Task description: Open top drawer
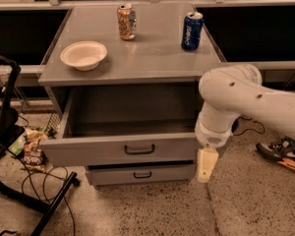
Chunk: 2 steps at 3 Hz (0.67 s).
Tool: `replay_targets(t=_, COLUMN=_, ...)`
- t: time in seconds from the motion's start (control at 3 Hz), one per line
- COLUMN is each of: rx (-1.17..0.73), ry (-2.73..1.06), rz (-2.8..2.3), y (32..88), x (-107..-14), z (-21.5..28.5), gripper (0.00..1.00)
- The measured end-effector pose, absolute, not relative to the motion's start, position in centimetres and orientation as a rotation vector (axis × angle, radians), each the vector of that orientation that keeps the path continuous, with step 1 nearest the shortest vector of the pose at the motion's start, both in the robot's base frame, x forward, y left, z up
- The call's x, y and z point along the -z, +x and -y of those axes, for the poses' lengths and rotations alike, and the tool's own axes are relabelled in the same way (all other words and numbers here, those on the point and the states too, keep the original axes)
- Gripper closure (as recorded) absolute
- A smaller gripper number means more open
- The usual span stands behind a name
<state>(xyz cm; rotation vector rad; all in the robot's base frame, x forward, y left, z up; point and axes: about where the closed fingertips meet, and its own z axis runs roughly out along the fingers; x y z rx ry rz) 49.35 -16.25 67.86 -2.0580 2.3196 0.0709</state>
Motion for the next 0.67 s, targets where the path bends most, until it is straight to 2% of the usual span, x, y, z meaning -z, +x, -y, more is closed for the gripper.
replay_targets(t=0.33, rx=-0.107, ry=-2.064, rz=-2.382, y=46.6, x=-67.9, z=16.5, gripper=0.45)
replay_targets(t=0.67, rx=-0.12, ry=-2.075, rz=-2.414, y=45.2, x=-68.4, z=16.5, gripper=0.7)
